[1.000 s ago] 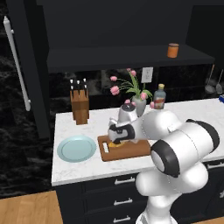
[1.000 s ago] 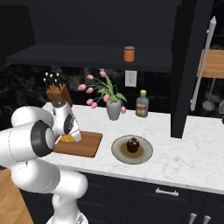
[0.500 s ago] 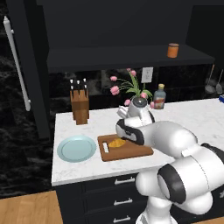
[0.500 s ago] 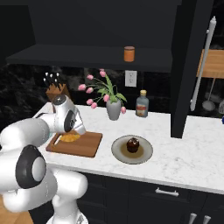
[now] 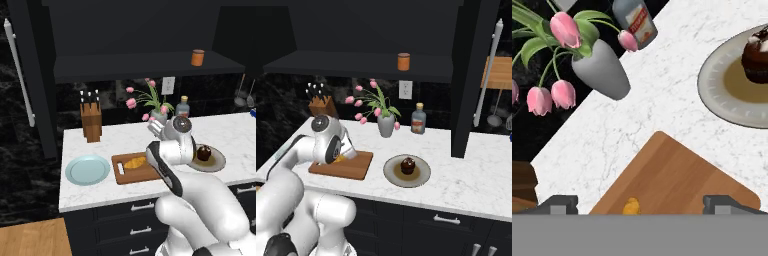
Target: From the different types of pastries on the counter, select a croissant and place it on the cutting board. Then retrieve a jar of jam from the cabinet and place it alongside the croissant on the cutting board.
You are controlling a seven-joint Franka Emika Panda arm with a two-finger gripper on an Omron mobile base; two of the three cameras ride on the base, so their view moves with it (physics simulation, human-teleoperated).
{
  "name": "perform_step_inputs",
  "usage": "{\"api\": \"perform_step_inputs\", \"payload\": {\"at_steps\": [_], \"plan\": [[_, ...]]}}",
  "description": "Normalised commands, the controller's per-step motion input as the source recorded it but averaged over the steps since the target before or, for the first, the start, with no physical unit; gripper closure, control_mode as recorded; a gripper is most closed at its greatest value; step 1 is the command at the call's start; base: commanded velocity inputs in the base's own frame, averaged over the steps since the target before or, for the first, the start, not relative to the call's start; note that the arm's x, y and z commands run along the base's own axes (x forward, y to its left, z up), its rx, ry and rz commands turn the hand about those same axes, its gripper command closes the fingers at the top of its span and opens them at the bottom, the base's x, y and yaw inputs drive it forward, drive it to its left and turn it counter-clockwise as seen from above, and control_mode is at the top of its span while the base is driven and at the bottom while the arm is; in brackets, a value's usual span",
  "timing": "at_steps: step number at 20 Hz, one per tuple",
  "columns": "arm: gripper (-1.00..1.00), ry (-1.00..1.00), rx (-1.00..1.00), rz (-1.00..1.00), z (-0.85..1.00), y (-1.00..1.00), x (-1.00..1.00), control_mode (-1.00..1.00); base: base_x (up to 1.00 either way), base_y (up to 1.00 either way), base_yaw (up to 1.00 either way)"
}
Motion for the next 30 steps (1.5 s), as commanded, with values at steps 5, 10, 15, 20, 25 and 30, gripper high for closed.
{"api": "perform_step_inputs", "payload": {"at_steps": [5,10,15,20,25,30], "plan": [[-1.00,-0.24,0.00,0.00,0.57,-0.41,-0.50,-1.00,0.00,0.00,0.00],[-1.00,-0.23,0.00,0.00,0.52,-0.49,-0.48,-1.00,0.00,0.00,0.00],[-1.00,-0.10,0.00,0.00,0.13,-0.14,-0.28,-1.00,0.00,0.00,0.00],[-1.00,0.00,0.00,0.00,0.01,0.00,-0.15,-1.00,0.00,0.00,0.00],[-1.00,-0.04,-0.06,0.12,0.48,-0.35,-0.60,-1.00,0.00,0.00,0.00],[-1.00,-0.12,-0.29,0.16,0.75,-0.11,-0.15,-1.00,0.00,0.00,0.00]]}}
